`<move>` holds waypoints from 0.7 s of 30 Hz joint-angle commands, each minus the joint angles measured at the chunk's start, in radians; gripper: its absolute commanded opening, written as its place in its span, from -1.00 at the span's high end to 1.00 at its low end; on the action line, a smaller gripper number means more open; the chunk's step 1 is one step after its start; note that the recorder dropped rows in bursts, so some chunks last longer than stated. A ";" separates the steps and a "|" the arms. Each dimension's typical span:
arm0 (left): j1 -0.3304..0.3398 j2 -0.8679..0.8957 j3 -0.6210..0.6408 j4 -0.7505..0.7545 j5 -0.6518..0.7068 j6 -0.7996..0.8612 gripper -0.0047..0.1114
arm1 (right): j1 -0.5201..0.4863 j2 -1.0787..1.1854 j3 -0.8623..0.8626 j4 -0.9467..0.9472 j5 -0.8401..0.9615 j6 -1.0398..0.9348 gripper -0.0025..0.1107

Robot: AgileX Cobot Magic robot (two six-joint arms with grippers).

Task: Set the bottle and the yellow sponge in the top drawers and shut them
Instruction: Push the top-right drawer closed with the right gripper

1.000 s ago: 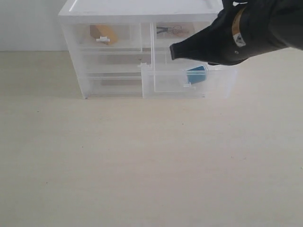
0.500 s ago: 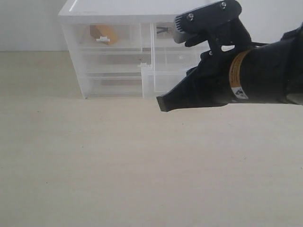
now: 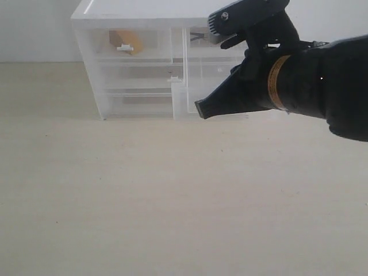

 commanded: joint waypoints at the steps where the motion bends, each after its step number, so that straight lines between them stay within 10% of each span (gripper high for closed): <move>1: 0.003 -0.008 0.006 -0.005 -0.002 -0.005 0.85 | -0.001 0.014 -0.014 -0.024 0.029 0.037 0.91; 14: 0.003 -0.008 0.008 -0.005 -0.006 -0.005 0.85 | 0.068 -0.091 -0.013 0.368 -0.032 -0.294 0.91; 21: 0.003 -0.008 0.008 -0.005 -0.006 -0.012 0.85 | 0.068 0.040 -0.032 0.122 0.072 -0.148 0.91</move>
